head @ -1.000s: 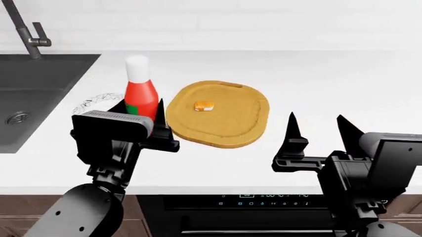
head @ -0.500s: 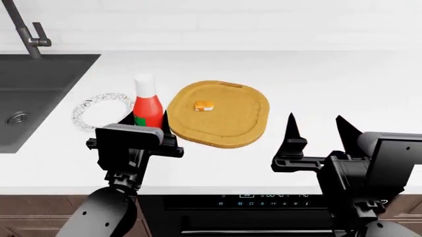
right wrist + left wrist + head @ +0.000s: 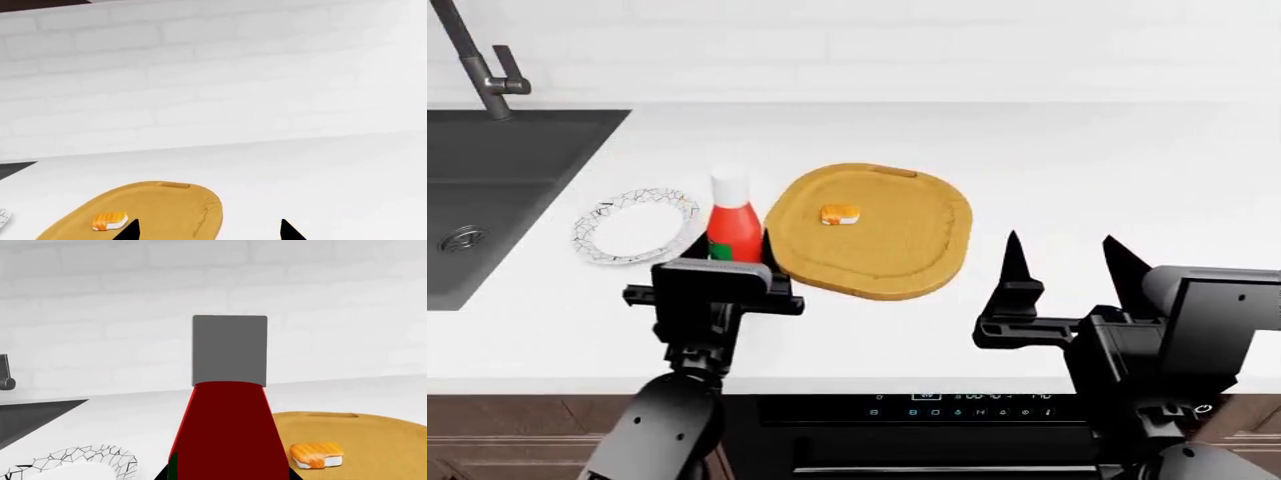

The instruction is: Pick the sushi from the plate and place it on the cutting board. Then pick the condiment bottle from the cabinet and place it next to the cutting board.

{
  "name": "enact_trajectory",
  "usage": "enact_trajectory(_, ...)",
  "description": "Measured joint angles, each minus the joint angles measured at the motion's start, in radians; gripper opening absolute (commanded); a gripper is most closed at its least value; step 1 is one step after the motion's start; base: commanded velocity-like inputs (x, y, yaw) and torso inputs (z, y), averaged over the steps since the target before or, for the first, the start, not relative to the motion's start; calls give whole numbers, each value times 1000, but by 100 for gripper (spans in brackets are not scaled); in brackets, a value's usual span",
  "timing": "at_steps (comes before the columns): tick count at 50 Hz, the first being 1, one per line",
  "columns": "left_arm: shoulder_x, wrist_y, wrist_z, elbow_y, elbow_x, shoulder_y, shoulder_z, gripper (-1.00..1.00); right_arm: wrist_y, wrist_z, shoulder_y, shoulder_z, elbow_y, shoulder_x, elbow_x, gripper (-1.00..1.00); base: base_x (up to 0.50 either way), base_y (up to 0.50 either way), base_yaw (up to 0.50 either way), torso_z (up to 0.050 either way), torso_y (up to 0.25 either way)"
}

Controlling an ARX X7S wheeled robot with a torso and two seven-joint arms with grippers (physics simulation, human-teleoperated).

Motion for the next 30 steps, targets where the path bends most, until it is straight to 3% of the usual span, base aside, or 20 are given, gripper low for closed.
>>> enact_trajectory(30,49,193,-1,-206,37,-47,6,-100,3,1,-1,-4,8,1,4,100,2,0,-1,0,0)
